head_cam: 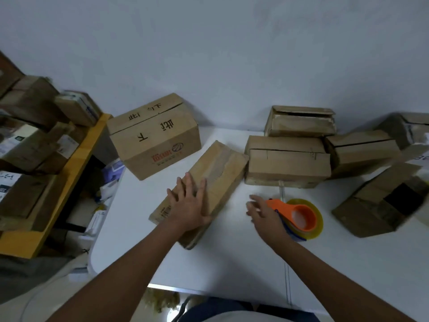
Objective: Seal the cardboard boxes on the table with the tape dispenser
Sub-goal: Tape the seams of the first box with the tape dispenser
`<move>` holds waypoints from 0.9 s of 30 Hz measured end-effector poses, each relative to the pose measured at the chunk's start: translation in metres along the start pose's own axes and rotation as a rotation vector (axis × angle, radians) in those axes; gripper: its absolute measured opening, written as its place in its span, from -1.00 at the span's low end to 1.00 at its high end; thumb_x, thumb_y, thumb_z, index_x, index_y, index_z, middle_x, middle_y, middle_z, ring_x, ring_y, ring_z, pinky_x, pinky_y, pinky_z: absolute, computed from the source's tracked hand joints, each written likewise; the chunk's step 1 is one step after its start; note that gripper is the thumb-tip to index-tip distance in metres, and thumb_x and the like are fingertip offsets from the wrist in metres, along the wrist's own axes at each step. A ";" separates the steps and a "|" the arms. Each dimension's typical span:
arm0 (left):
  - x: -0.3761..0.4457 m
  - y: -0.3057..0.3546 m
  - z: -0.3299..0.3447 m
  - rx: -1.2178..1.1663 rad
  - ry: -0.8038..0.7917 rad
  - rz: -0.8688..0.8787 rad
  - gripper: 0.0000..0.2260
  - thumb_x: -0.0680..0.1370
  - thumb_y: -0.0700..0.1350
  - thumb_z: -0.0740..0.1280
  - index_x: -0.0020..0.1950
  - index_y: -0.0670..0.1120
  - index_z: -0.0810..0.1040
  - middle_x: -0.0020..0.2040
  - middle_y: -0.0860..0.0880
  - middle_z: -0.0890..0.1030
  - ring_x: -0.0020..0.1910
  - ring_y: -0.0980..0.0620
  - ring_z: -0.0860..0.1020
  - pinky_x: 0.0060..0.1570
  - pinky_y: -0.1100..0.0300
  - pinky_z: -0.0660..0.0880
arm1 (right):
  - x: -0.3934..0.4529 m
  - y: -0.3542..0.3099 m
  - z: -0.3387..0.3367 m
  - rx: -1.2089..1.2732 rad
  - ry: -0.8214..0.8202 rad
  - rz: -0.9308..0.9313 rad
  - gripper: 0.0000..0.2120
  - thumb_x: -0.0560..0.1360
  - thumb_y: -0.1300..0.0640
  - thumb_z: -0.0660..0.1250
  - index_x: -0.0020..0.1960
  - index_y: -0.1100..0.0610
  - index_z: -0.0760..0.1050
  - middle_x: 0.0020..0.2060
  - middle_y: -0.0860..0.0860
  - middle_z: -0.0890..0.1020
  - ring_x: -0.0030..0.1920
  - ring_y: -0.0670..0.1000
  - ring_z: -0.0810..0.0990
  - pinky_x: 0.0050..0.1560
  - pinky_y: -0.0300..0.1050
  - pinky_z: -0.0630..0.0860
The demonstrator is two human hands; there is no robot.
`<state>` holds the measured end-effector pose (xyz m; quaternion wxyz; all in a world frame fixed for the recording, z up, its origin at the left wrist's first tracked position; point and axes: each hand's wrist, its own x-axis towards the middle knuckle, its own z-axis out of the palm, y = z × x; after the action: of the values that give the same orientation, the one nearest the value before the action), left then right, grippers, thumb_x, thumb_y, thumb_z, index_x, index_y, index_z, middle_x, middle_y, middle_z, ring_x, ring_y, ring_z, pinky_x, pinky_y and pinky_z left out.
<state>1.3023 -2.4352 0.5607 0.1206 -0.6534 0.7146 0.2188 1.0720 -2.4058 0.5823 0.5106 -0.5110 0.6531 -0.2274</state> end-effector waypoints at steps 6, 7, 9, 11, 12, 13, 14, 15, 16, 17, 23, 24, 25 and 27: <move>-0.020 -0.069 -0.013 0.194 -0.060 0.268 -0.03 0.52 -0.07 0.38 0.49 0.35 -0.39 0.52 0.17 -0.47 0.54 -0.16 -0.38 0.42 -0.38 -0.23 | 0.021 -0.011 -0.015 -0.083 0.032 -0.091 -0.50 0.64 0.03 0.19 0.53 0.14 0.18 0.45 0.10 0.31 0.39 0.10 0.38 0.38 0.12 0.37; -0.025 -0.067 -0.015 0.220 0.007 0.270 -0.01 0.50 -0.26 0.32 0.50 0.36 -0.34 0.54 0.18 -0.44 0.56 -0.17 -0.33 0.44 -0.35 -0.20 | 0.023 -0.014 -0.012 -0.060 0.011 -0.090 -0.47 0.64 0.01 0.18 0.55 0.11 0.14 0.47 0.10 0.29 0.42 0.09 0.36 0.40 0.12 0.35; -0.034 -0.057 -0.014 0.245 0.255 0.289 -0.01 0.39 -0.42 0.27 0.57 0.33 -0.07 0.62 0.10 -0.20 0.59 -0.17 -0.04 0.46 -0.26 0.09 | 0.028 -0.017 -0.008 -0.024 -0.029 -0.080 -0.43 0.64 -0.04 0.16 0.58 0.04 0.06 0.51 0.04 0.24 0.42 0.07 0.35 0.41 0.09 0.34; -0.038 -0.041 -0.010 0.166 0.437 0.221 -0.10 0.35 -0.40 0.30 0.55 0.26 0.17 0.57 -0.02 0.17 0.43 -0.16 0.29 0.27 -0.10 0.36 | 0.029 -0.016 -0.006 -0.047 -0.095 -0.049 -0.43 0.64 -0.07 0.14 0.58 -0.02 0.04 0.50 -0.01 0.27 0.37 0.06 0.41 0.39 0.09 0.36; -0.038 -0.034 -0.007 0.086 0.474 0.164 -0.15 0.39 -0.38 0.30 0.55 0.24 0.18 0.51 -0.04 0.25 0.37 -0.13 0.33 0.23 -0.04 0.38 | 0.029 -0.014 -0.005 -0.072 -0.132 -0.034 -0.47 0.64 -0.07 0.13 0.57 -0.02 0.09 0.45 -0.01 0.36 0.31 0.06 0.48 0.35 0.10 0.40; -0.037 -0.029 -0.005 -0.026 0.472 0.105 -0.23 0.46 -0.33 0.32 0.56 0.20 0.18 0.46 -0.06 0.27 0.35 -0.11 0.31 0.25 -0.02 0.38 | 0.026 -0.011 -0.003 -0.092 -0.162 -0.019 -0.51 0.65 -0.07 0.12 0.54 -0.02 0.17 0.34 0.00 0.48 0.22 0.03 0.55 0.29 0.10 0.46; -0.036 -0.024 -0.001 -0.161 0.442 0.057 -0.36 0.54 -0.26 0.31 0.56 0.13 0.22 0.45 -0.08 0.27 0.37 -0.11 0.28 0.33 -0.01 0.36 | 0.023 -0.007 -0.001 -0.106 -0.178 -0.009 -0.55 0.65 -0.07 0.11 0.51 0.00 0.25 0.23 -0.01 0.56 0.12 0.00 0.59 0.23 0.08 0.50; -0.036 -0.021 0.004 -0.289 0.424 0.040 -0.49 0.61 -0.19 0.28 0.54 0.04 0.27 0.47 -0.11 0.27 0.41 -0.12 0.26 0.40 0.00 0.31 | 0.018 -0.001 0.000 -0.119 -0.179 -0.008 -0.59 0.65 -0.07 0.11 0.47 0.00 0.32 0.16 -0.03 0.60 0.08 -0.04 0.60 0.20 0.05 0.52; -0.037 -0.019 0.011 -0.362 0.422 0.058 -0.57 0.65 -0.11 0.24 0.53 -0.04 0.31 0.50 -0.15 0.25 0.45 -0.16 0.23 0.47 0.01 0.24 | 0.013 0.005 0.000 -0.127 -0.171 -0.014 -0.61 0.65 -0.07 0.11 0.44 -0.01 0.37 0.15 -0.03 0.61 0.11 -0.05 0.59 0.20 0.03 0.52; -0.039 -0.016 0.017 -0.367 0.405 0.103 -0.56 0.66 -0.04 0.22 0.54 -0.08 0.31 0.54 -0.18 0.20 0.51 -0.18 0.18 0.51 0.02 0.17 | 0.008 0.010 0.000 -0.118 -0.161 -0.017 -0.64 0.65 -0.06 0.12 0.40 -0.02 0.41 0.18 -0.03 0.60 0.16 -0.04 0.57 0.23 0.01 0.51; -0.023 -0.003 0.030 -0.235 0.217 0.450 -0.43 0.64 0.19 0.09 0.62 0.05 0.06 0.63 0.00 -0.13 0.60 -0.01 -0.19 0.53 0.10 -0.10 | -0.004 0.025 -0.011 -0.129 -0.093 0.004 -0.67 0.65 -0.01 0.16 0.35 0.05 0.50 0.19 0.01 0.61 0.17 -0.01 0.56 0.18 -0.03 0.52; -0.015 -0.001 0.024 -0.200 0.192 0.483 -0.45 0.66 0.16 0.09 0.62 0.09 0.03 0.62 0.04 -0.15 0.59 0.02 -0.23 0.53 0.12 -0.14 | -0.006 0.026 -0.012 -0.130 -0.082 0.007 -0.65 0.65 -0.01 0.16 0.37 0.05 0.48 0.21 0.02 0.61 0.18 -0.01 0.55 0.20 -0.01 0.51; -0.008 0.000 0.019 -0.142 0.177 0.500 -0.46 0.66 0.15 0.09 0.62 0.11 0.01 0.61 0.07 -0.16 0.58 0.02 -0.24 0.53 0.12 -0.14 | -0.007 0.027 -0.014 -0.121 -0.074 0.010 -0.64 0.65 -0.01 0.16 0.39 0.05 0.46 0.23 0.03 0.59 0.20 0.00 0.54 0.22 -0.02 0.50; 0.000 0.004 0.013 0.006 0.188 0.485 -0.47 0.67 0.16 0.02 0.61 0.12 -0.03 0.61 0.07 -0.17 0.59 0.00 -0.22 0.54 0.01 -0.12 | -0.009 0.030 -0.015 -0.095 -0.063 0.014 -0.63 0.65 -0.02 0.16 0.42 0.03 0.43 0.26 0.02 0.57 0.23 0.00 0.52 0.22 -0.07 0.49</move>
<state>1.2964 -2.4286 0.5502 -0.0004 -0.4800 0.8591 0.1774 1.0452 -2.3898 0.5676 0.5078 -0.5368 0.6504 -0.1763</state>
